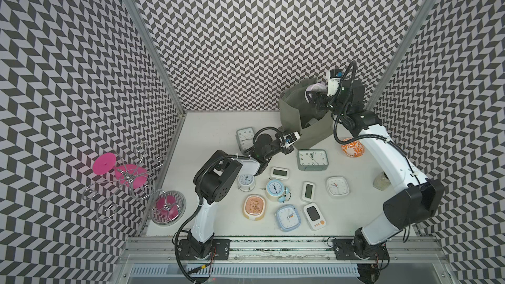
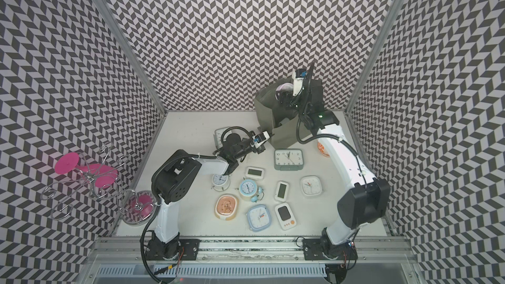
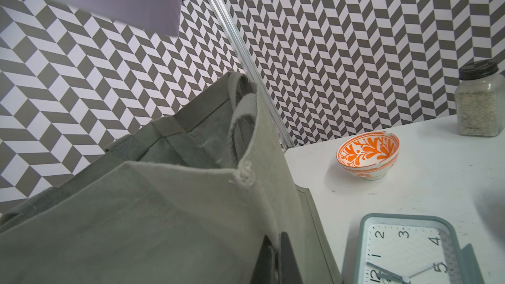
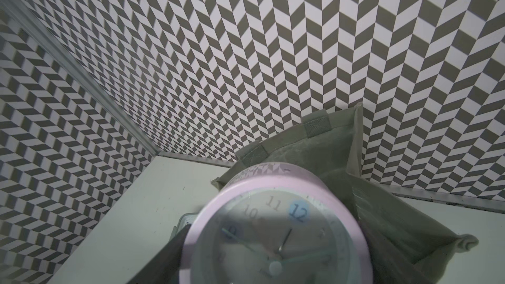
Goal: Put the alarm clock into the canvas bag
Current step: Place the alarm at the canvas bag.
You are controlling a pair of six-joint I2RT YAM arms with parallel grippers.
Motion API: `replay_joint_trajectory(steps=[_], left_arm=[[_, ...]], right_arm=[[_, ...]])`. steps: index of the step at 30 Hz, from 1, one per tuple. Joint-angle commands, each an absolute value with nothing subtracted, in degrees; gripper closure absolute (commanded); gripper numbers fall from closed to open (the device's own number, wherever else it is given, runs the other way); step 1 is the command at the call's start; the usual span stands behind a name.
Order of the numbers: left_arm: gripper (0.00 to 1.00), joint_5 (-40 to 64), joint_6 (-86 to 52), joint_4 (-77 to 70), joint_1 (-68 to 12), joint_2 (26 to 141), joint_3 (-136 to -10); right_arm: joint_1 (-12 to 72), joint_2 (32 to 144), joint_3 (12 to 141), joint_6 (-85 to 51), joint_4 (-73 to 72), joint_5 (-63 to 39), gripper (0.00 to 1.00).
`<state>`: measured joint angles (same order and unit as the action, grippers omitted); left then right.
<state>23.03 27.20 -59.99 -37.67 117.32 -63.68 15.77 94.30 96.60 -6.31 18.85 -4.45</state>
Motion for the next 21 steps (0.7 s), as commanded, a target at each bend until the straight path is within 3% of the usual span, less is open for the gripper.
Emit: replay_joint_trajectory(steps=[1, 21], left_arm=[[1.0, 21.3, 28.5, -63.5, -38.2, 115.1, -62.0], [1.0, 18.6, 29.9, -66.9, -42.6, 115.3, -56.2]], right_arm=[[16.1, 98.5, 101.6, -3.0, 20.3, -2.6, 0.38], [17.6, 121.6, 115.1, -0.7, 29.4, 9.0, 0.38]])
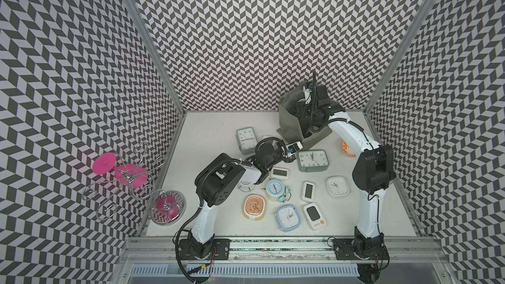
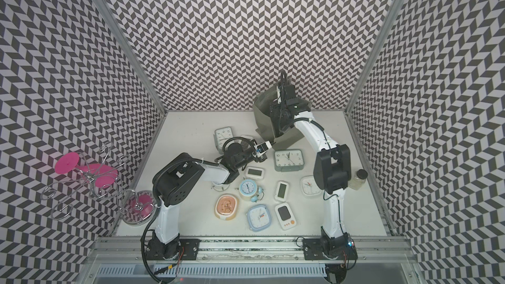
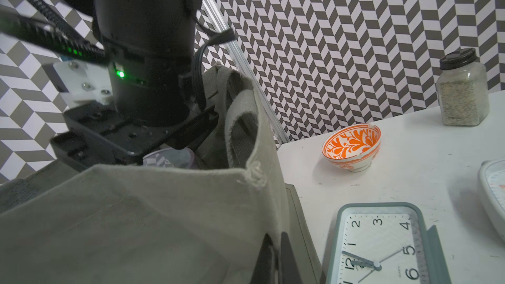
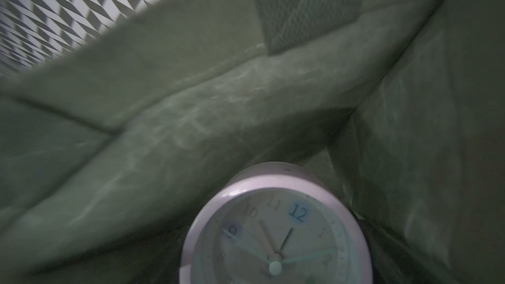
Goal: Put the alarm clock into the canvas bag
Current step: Place the alarm at the canvas bag.
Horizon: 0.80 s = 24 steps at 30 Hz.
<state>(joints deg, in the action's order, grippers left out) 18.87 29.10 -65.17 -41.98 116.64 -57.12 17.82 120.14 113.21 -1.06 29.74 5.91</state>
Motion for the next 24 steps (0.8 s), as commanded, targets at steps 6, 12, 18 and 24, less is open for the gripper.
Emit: replay_joint_trajectory(steps=[6, 12, 18, 24], left_arm=[[1.0, 18.5, 29.6, -67.8, -42.9, 115.3, -55.4], [1.0, 17.9, 29.3, -68.3, -43.2, 114.4, -54.5], [1.0, 17.4, 29.0, -68.4, -43.5, 114.4, -54.3], [1.0, 16.6, 28.2, -68.5, -43.5, 115.0, -54.7]], right_arm=[[16.6, 126.9, 116.4, 0.0, 31.3, 7.9, 0.36], [15.9, 132.9, 119.3, 0.3, 33.0, 6.2, 0.34], [15.6, 136.6, 120.9, 0.0, 34.5, 6.3, 0.3], [15.6, 133.5, 120.8, 0.0, 34.7, 3.2, 0.01]])
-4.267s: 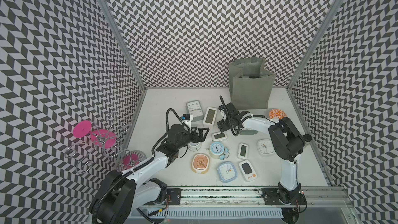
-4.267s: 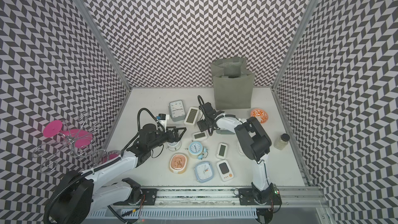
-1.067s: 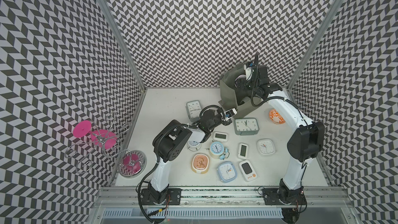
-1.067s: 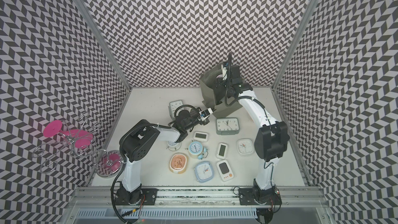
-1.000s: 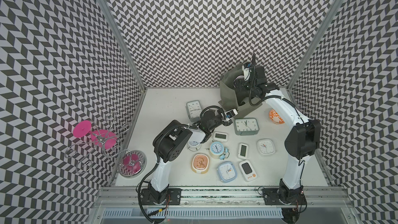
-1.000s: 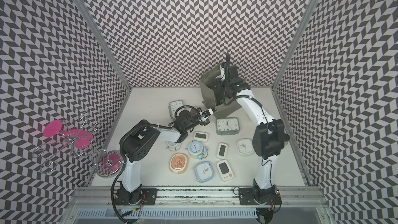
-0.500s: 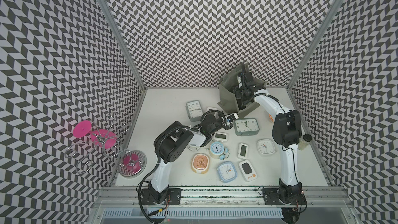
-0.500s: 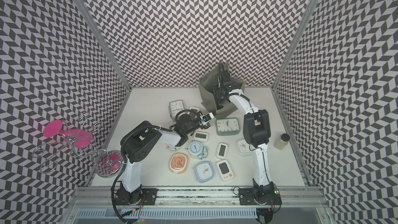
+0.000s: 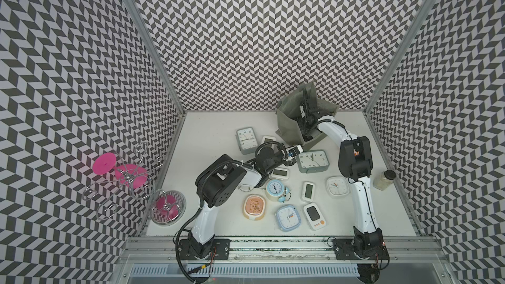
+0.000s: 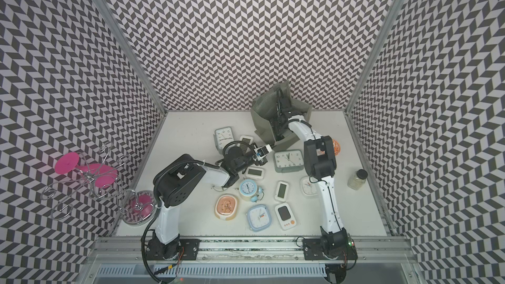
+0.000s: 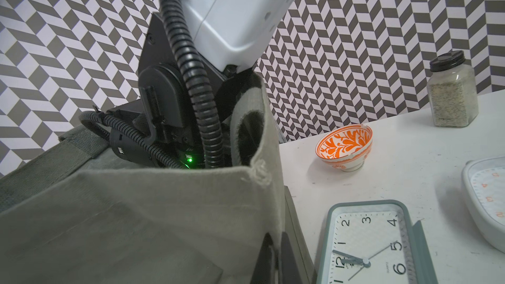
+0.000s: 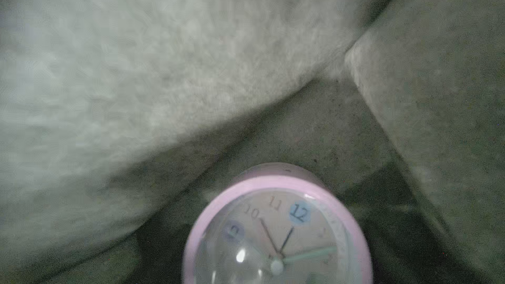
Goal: Put the alarm clock into the canvas bag
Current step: Place the alarm at the canvas bag, then pick up the alarm from the center of the board.
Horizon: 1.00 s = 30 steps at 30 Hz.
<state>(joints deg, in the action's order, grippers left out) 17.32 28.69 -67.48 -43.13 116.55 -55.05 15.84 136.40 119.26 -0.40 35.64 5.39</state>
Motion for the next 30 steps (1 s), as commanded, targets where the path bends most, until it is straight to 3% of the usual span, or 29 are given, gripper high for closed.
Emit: replay_joint_trajectory(steps=[1, 11, 20, 26, 30], left_arm=[[1.0, 16.4, 28.0, -68.4, -43.5, 115.1, -55.0], [1.0, 11.6, 24.9, -66.4, -43.3, 116.3, -59.8], [0.98, 11.5, 21.5, -63.0, -41.9, 116.7, -63.8], [0.97, 13.0, 20.2, -62.3, -40.7, 116.5, -64.3], [0.97, 13.4, 19.7, -62.6, -40.3, 116.5, -63.8]], right_arm=[[15.7, 132.3, 120.7, 0.0, 34.7, 2.2, 0.01], [16.1, 111.9, 113.3, -2.7, 33.7, -3.6, 0.01], [16.0, 76.2, 75.2, -7.8, 16.9, -2.8, 0.01], [16.4, 59.1, 56.5, -10.6, 22.2, -5.3, 0.0], [18.1, 54.6, 48.7, -15.7, 28.1, -5.1, 0.07]])
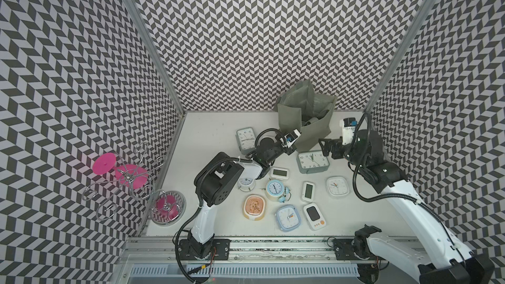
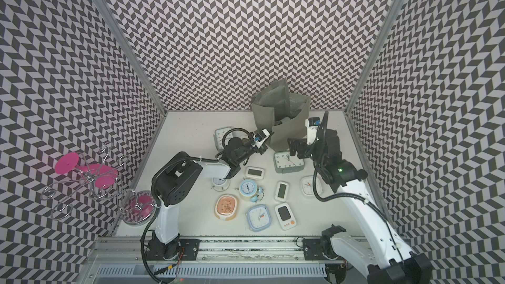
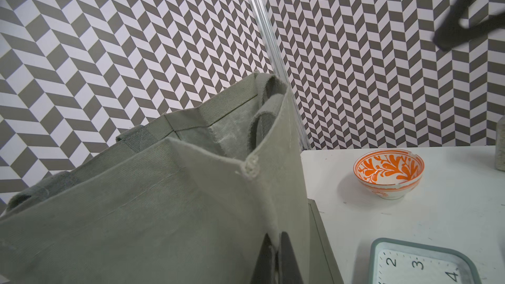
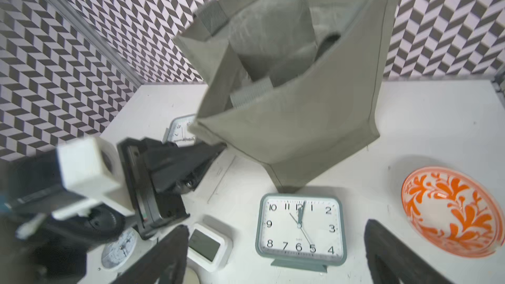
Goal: Put the alarm clock into the canvas bag
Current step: Pick up the alarm from the center of the board.
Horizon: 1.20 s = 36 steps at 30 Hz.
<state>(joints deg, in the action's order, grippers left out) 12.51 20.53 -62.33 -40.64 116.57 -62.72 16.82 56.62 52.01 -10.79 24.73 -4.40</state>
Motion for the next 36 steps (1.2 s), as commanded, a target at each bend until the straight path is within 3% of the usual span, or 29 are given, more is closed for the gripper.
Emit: replay_joint_trajectory(steps=[1, 8, 12, 18, 25, 36], left_arm=[[0.96, 13.5, 19.7, -62.9, -40.3, 116.5, -63.4], [0.95, 13.5, 19.1, -63.1, -40.0, 115.9, -62.5], [0.94, 12.6, 19.0, -62.4, -40.0, 115.8, -62.3], [0.94, 13.4, 18.0, -62.8, -39.9, 116.3, -62.0], [0.94, 13.4, 17.8, -62.7, -39.8, 116.4, -62.4], [0.93, 13.4, 16.8, -63.4, -39.0, 116.8, -62.2]], right_arm=[[18.9, 53.8, 47.2, -17.5, 29.0, -4.3, 0.09], [27.5, 54.6, 40.7, -29.7, 37.0, -5.2, 0.12], [31.7, 57.4, 37.3, -33.6, 34.5, -5.5, 0.13], [32.3, 62.0, 35.2, -35.3, 30.3, -5.2, 0.13], [32.3, 67.6, 35.9, -33.1, 25.6, -7.5, 0.26], [32.4, 74.4, 37.4, -31.3, 21.9, -8.6, 0.29]])
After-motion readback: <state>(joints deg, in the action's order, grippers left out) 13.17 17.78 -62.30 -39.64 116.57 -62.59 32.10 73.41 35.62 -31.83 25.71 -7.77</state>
